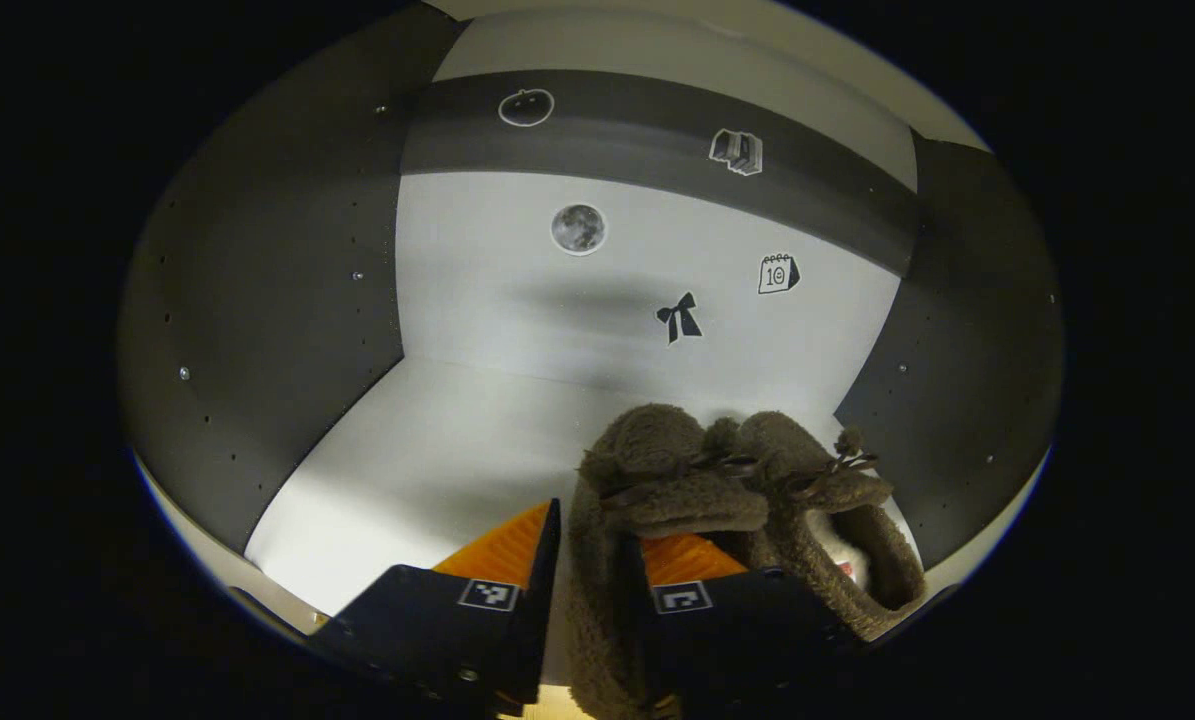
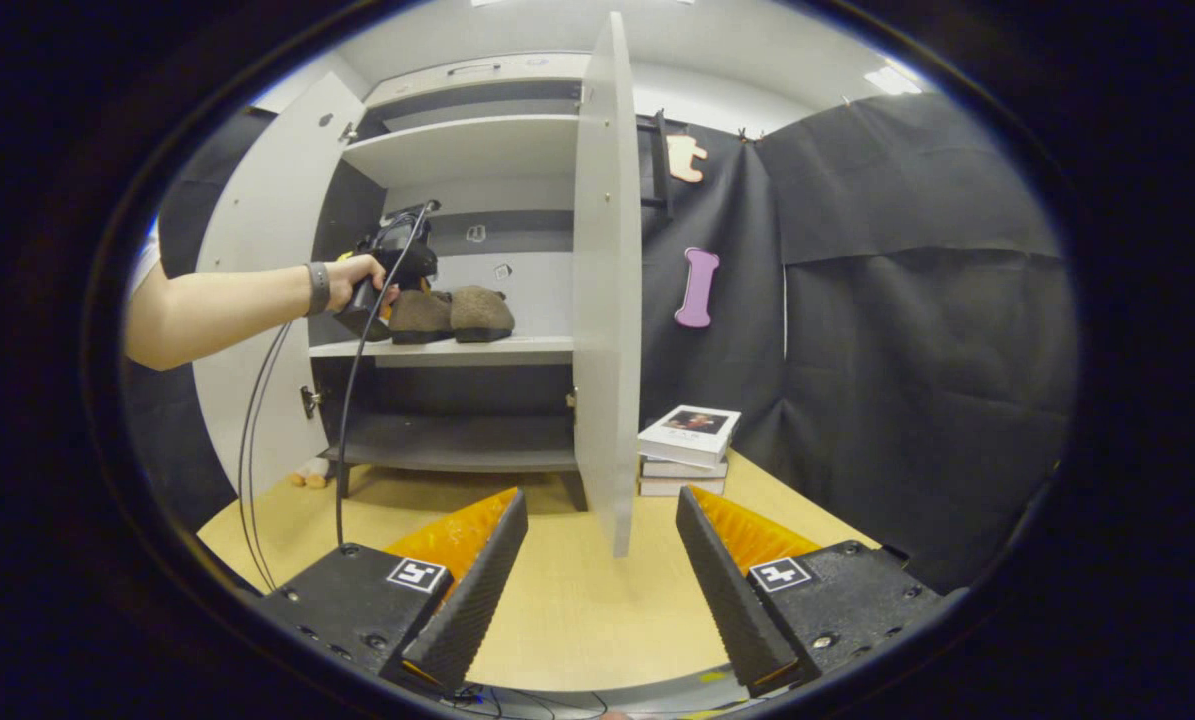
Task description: Grab one shoe with the right hand and put it into the shoe cabinet, grab the other shoe with the left hand and put it into the shoe cabinet; then close the right door with the right hand and the left door with the left hand.
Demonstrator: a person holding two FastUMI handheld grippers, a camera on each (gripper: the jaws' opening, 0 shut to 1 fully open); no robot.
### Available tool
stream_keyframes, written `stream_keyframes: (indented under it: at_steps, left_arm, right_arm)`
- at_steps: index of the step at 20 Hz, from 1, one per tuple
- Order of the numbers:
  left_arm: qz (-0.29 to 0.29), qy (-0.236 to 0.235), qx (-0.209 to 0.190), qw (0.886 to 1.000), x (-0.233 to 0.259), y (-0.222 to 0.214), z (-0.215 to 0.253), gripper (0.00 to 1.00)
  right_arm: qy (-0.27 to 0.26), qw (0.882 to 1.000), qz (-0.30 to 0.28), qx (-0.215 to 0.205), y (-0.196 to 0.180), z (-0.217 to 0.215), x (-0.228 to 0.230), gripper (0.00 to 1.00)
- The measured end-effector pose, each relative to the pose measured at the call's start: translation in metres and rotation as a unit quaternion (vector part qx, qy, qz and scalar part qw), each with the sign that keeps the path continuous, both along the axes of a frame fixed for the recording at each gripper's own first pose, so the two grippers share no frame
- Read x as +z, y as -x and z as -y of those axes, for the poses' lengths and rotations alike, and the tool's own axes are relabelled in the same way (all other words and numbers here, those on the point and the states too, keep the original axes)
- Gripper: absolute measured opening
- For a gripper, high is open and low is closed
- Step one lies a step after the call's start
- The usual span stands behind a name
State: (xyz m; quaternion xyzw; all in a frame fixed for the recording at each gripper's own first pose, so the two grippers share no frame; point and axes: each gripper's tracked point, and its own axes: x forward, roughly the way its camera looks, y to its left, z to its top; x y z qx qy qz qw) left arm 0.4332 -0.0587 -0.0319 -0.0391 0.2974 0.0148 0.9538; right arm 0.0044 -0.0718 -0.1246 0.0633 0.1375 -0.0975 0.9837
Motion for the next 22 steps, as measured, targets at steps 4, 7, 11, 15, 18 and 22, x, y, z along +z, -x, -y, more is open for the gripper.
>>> stream_keyframes:
  at_steps: [4,7,11,15,18,22]
  left_arm:
    - [0.002,0.009,0.000,1.000,0.009,0.009,-0.004,0.68]
    - [0.032,0.018,-0.006,0.999,0.033,0.023,-0.001,0.82]
    - [0.117,0.015,-0.032,0.993,0.087,0.061,0.007,0.82]
    - [0.218,0.020,-0.076,0.973,0.136,0.129,0.021,0.83]
    - [0.274,0.023,-0.089,0.957,0.148,0.185,0.020,0.83]
    - [0.298,0.056,-0.089,0.949,0.130,0.264,0.011,0.83]
  right_arm:
    - [0.002,1.000,0.001,0.009,-0.002,-0.006,-0.001,0.95]
    - [0.001,1.000,0.002,0.016,-0.002,-0.010,-0.001,0.95]
    - [-0.001,1.000,0.005,0.026,-0.002,-0.018,0.000,0.95]
    - [-0.003,0.999,0.008,0.043,0.000,-0.030,0.000,0.95]
    - [-0.002,0.998,0.020,0.058,0.000,-0.038,0.011,0.95]
    - [-0.008,0.996,0.046,0.070,0.001,-0.045,0.031,0.95]
